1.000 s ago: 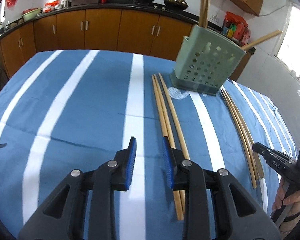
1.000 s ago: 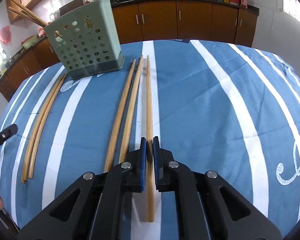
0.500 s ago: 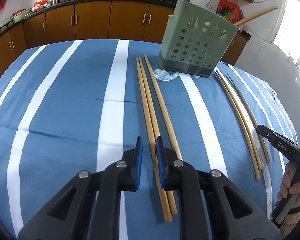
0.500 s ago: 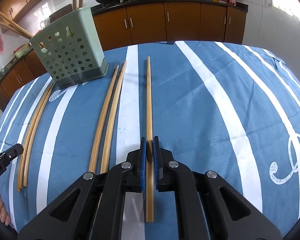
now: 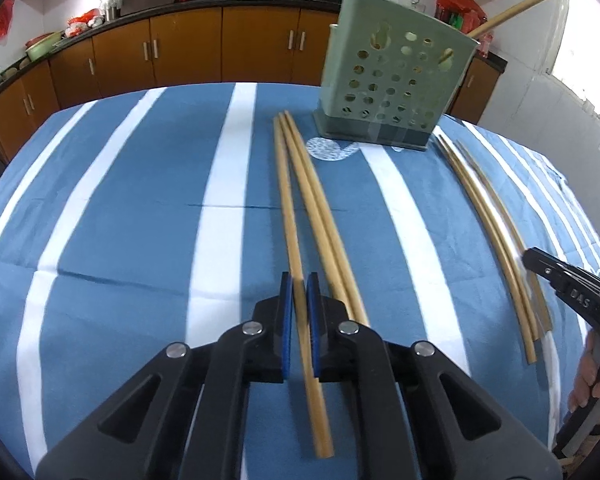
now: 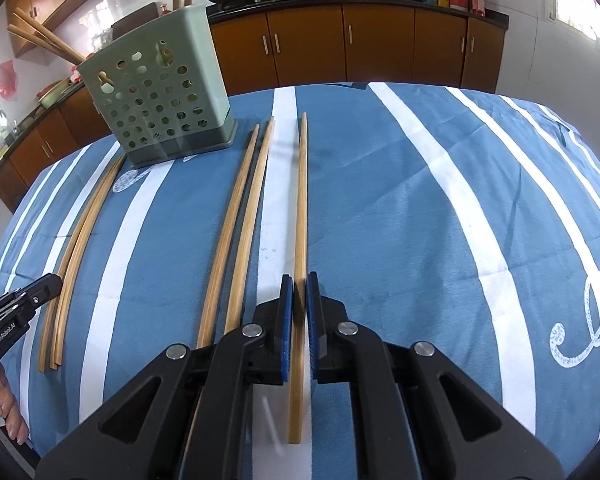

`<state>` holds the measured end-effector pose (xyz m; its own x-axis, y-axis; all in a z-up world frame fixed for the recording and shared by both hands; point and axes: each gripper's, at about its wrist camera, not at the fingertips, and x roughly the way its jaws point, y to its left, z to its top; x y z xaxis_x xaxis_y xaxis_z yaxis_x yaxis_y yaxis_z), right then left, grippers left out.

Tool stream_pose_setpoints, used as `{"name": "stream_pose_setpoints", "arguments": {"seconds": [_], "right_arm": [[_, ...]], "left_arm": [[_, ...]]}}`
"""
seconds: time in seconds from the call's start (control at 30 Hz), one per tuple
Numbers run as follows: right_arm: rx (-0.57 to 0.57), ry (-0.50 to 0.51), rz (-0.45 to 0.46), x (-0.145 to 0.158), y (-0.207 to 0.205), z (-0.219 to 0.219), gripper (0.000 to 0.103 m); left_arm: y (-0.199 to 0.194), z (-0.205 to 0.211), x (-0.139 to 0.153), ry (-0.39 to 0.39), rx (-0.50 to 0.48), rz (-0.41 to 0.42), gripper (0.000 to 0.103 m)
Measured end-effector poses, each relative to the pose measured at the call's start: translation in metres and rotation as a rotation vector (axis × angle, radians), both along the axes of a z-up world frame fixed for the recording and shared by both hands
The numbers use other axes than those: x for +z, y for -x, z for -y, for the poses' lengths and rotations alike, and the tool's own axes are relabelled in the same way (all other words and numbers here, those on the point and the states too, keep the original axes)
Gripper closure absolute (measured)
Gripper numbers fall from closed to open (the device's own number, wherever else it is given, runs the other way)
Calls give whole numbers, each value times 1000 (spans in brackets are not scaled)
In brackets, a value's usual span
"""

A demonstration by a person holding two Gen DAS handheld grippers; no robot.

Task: Organize utensils
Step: 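Lower the right tool onto a chopstick and close it while the left tool grasps another, then hold the chopsticks pinched in both tools and lift them off the cloth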

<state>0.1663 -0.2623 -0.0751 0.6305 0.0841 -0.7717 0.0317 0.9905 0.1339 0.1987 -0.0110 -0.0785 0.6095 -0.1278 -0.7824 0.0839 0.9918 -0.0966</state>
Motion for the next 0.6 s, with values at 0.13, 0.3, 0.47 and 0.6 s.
{"name": "stream_pose_setpoints", "arguments": {"seconds": [0.13, 0.3, 0.47, 0.6], "right_arm": [[-5, 16, 4, 0, -3, 7, 96], [-68, 16, 9, -1, -6, 27, 96], [-67, 18, 13, -1, -6, 27, 95], [-66, 13, 13, -2, -6, 29, 95]], "left_arm": [[-9, -20, 1, -13, 52, -1, 95], [-20, -55, 3, -20, 106, -4, 95], [-21, -65, 3, 0, 106, 1, 94], [-20, -68, 4, 9, 107, 1, 94]]}}
